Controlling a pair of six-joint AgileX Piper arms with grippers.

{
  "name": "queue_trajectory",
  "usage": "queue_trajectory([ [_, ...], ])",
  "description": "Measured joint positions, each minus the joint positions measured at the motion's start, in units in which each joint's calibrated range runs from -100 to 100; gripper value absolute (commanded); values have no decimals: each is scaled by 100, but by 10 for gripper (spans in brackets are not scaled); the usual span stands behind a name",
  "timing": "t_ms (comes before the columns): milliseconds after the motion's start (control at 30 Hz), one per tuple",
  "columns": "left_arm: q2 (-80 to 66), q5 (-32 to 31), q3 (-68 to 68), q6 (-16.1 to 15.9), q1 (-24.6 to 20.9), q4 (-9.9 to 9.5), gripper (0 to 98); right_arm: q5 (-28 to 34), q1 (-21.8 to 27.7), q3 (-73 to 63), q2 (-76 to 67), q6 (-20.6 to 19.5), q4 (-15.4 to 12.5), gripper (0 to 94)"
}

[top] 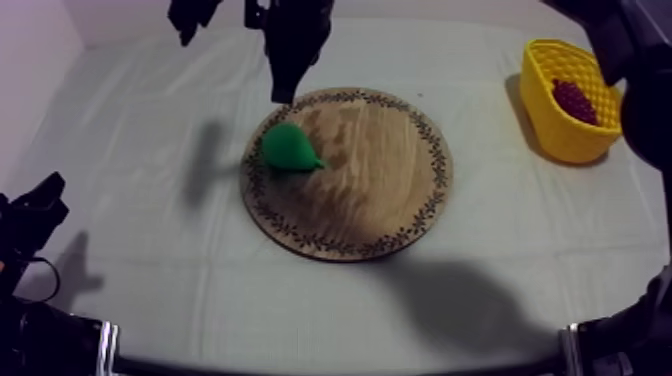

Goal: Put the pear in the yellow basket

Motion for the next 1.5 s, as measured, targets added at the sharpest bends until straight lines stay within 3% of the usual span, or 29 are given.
queue_trajectory([
  [233, 0, 0, 0, 0, 0, 0, 1, 11, 56, -51, 54, 73, -116, 527],
  [433, 0, 0, 0, 0, 0, 0, 1, 46, -42, 74, -3, 85, -43, 680],
  [900, 0, 0, 0, 0, 0, 0, 1, 17, -82, 390, 11, 65, -123, 707],
  [1500, 0, 0, 0, 0, 0, 0, 1, -170, 46, -110, 1340, 74, -297, 702],
])
